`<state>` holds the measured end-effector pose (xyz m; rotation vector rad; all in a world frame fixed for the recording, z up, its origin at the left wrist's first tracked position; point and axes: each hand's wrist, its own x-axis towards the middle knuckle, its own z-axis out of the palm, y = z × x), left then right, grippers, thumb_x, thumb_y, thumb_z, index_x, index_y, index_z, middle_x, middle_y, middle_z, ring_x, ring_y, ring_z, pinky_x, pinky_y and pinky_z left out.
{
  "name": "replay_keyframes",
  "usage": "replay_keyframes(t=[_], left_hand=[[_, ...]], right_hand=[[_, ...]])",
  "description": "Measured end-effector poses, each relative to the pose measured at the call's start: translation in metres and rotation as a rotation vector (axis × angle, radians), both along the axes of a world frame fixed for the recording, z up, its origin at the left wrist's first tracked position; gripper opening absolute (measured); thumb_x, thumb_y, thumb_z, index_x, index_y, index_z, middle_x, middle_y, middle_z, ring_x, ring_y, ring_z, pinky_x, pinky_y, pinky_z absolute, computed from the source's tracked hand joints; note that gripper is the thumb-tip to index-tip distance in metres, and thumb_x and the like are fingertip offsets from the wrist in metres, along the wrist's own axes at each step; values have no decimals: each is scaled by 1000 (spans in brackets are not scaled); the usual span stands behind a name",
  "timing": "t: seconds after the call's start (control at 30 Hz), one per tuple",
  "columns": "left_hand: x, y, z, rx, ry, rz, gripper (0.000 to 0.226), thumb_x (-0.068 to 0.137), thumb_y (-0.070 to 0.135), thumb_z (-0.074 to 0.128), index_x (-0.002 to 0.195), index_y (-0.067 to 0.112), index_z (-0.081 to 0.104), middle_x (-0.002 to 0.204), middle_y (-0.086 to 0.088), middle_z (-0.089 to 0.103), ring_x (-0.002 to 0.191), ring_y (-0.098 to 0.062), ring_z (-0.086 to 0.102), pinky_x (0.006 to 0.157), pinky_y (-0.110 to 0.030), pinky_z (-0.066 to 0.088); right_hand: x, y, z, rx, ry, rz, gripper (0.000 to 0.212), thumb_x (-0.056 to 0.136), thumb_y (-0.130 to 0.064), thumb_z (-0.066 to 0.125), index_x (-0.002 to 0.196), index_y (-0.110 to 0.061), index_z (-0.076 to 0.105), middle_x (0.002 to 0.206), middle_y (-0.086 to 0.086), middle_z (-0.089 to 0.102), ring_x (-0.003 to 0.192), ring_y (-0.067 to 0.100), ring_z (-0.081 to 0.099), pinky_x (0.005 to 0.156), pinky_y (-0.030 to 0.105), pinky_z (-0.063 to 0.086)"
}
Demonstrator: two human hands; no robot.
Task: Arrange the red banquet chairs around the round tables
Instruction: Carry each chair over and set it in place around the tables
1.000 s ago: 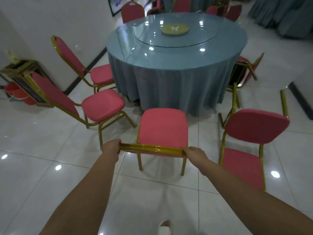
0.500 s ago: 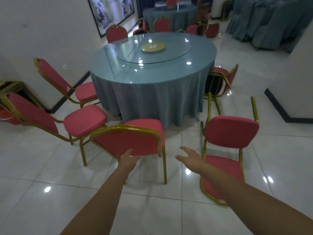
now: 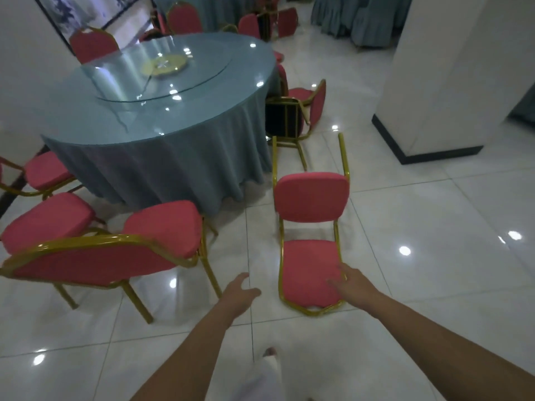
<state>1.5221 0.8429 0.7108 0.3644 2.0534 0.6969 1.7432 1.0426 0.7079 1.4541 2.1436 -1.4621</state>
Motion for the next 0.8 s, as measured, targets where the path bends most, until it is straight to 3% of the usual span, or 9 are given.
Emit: replay_keyframes(t=[0.2, 0.33, 0.57, 0.8], left_hand=[[0, 75, -29, -61, -4, -43, 69, 89, 31, 66, 150, 23, 33, 154, -10, 35, 136, -29, 40, 110, -36, 36], [-3, 118, -46, -113, -71, -38, 73, 89, 30, 67, 152, 17, 30, 152, -15, 36, 131, -32, 45, 111, -40, 37], [8, 184, -55, -201, -43, -73, 76, 89, 34, 67, 152, 17, 28, 154, -15, 35, 138, -33, 37, 113, -41, 33], [45, 222, -75, -287, 3, 118, 71, 88, 30, 65, 150, 18, 32, 143, -18, 48, 129, -34, 48, 108, -41, 40]], right_hand=[[17, 55, -4, 0, -102, -57, 69, 89, -51, 62, 148, -25, 38, 144, 11, 45, 119, 27, 52, 91, 34, 44], [27, 94, 1, 9, -198, -53, 75, 90, -55, 60, 152, -25, 31, 152, 13, 34, 135, 32, 40, 109, 44, 38], [42, 164, -11, -17, -243, -3, 75, 91, -52, 59, 153, -25, 28, 155, 11, 30, 138, 33, 36, 112, 49, 34], [51, 248, -59, -7, -336, 344, 80, 89, -60, 55, 155, -29, 21, 159, 8, 27, 141, 31, 33, 113, 48, 30]])
